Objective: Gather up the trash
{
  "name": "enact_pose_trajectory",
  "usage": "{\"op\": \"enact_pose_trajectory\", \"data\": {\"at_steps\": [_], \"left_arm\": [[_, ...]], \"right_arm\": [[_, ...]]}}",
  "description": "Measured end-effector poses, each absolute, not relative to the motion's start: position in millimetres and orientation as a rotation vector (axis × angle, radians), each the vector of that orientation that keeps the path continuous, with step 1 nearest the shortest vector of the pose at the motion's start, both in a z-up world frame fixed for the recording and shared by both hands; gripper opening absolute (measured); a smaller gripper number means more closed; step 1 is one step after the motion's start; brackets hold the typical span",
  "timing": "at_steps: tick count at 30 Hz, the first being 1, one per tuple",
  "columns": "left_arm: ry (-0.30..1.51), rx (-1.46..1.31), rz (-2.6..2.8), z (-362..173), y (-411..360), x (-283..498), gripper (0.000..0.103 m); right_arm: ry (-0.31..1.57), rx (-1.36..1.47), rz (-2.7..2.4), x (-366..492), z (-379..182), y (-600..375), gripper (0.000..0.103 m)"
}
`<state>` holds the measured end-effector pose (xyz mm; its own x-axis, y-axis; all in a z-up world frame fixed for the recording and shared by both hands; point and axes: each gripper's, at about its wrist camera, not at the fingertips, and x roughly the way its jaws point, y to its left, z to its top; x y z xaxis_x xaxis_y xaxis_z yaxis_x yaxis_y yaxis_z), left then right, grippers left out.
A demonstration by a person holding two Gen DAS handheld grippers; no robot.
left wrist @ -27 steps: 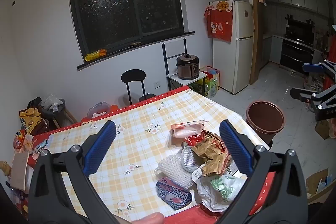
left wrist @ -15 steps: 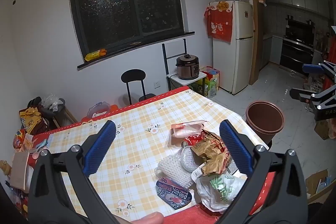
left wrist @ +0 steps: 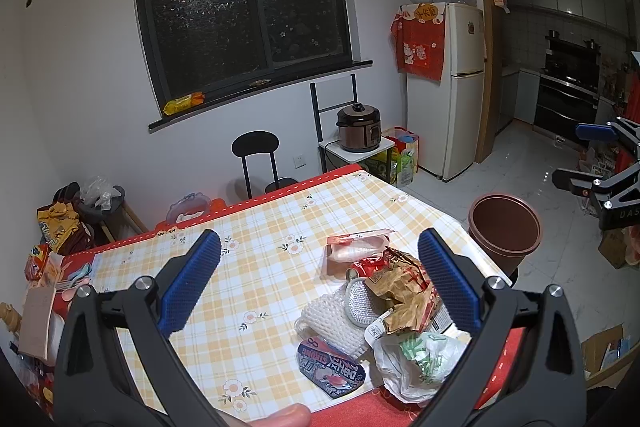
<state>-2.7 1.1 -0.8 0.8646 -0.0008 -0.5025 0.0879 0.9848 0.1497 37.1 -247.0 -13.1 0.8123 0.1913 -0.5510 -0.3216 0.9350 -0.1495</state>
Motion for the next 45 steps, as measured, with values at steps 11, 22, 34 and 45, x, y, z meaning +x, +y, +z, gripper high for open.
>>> {"op": "enact_pose_trajectory", "data": {"at_steps": [11, 22, 34, 45], "left_arm": [[0.527, 0.168, -0.048, -4.5, 1.8, -2.8, 0.097], [0.530, 0.164, -0.048, -4.4, 2.9, -3.2, 0.097], [0.534, 0.161, -0.052, -4.7, 0.6, -4.8, 0.097], [0.536, 0.159, -0.052, -5.0, 1.3, -3.7, 0.097]], "right_arm": [[0.560, -0.242, 0.276, 37.3, -12.9, -246.7, 0.099], [0.561, -0.242, 0.276, 38.7, -12.8, -245.8, 0.099], [0.563, -0.242, 0.276, 39.1, -14.7, -247.0, 0.099], [0.565, -0.243, 0.276, 38.2, -15.4, -246.3, 0.099]]}}
